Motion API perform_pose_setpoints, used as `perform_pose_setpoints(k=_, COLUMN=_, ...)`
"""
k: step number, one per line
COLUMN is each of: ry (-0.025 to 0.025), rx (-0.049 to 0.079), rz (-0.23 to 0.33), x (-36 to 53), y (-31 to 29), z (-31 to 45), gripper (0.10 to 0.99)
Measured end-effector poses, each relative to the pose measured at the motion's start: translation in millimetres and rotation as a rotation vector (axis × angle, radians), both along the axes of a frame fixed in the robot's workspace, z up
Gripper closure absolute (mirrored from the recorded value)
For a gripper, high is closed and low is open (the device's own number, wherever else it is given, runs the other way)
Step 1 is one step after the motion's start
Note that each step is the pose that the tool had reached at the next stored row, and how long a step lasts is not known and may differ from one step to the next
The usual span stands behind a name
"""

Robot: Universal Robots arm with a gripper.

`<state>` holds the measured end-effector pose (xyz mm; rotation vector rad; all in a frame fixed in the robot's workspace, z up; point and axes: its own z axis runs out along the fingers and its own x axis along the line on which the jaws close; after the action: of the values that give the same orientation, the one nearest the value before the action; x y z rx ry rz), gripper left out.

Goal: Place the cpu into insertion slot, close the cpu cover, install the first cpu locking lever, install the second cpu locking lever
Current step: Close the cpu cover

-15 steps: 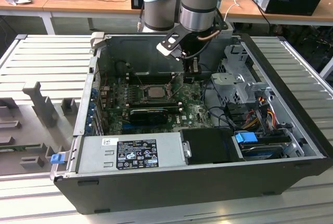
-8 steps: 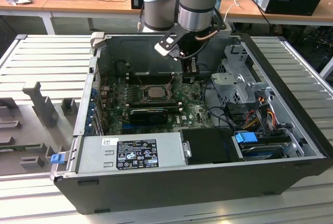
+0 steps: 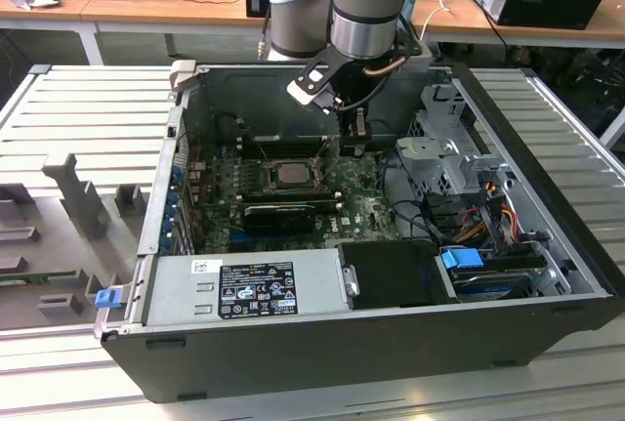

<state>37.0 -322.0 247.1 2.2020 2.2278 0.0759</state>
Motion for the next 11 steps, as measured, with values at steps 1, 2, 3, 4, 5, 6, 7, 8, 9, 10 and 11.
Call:
perform_pose_setpoints(k=1, ry=0.0000, rx=0.000, rz=0.000, x=-0.2, y=0.0, z=0.0, gripper=0.980)
perform_pose_setpoints(k=2, ry=0.0000, rx=0.000, rz=0.000, x=-0.4, y=0.0, z=0.0, gripper=0.980)
perform_pose_setpoints(k=3, ry=0.0000, rx=0.000, rz=0.000, x=-0.8, y=0.0, z=0.0, gripper=0.980)
perform_pose_setpoints(k=4, ry=0.0000, rx=0.000, rz=0.000, x=-1.3, y=0.0, z=0.0, gripper=0.980)
perform_pose_setpoints(k=5, ry=0.0000, rx=0.000, rz=0.000, x=-1.7, y=0.0, z=0.0, gripper=0.980)
perform_pose_setpoints(k=6, ry=0.0000, rx=0.000, rz=0.000, x=-2.1, y=0.0, z=0.0, gripper=0.980)
perform_pose_setpoints(k=7, ry=0.0000, rx=0.000, rz=0.000, x=-2.7, y=0.0, z=0.0, gripper=0.980)
perform_pose_setpoints(k=8, ry=0.0000, rx=0.000, rz=0.000, x=-3.0, y=0.0, z=0.0, gripper=0.980)
perform_pose_setpoints(k=9, ry=0.0000, rx=0.000, rz=0.000, x=-3.2, y=0.0, z=0.0, gripper=0.980)
perform_pose_setpoints(k=10, ry=0.0000, rx=0.000, rz=0.000, x=-3.8, y=0.0, z=0.0, gripper=0.980)
perform_pose_setpoints(k=11, ry=0.0000, rx=0.000, rz=0.000, x=-4.0, y=0.0, z=0.0, gripper=0.980)
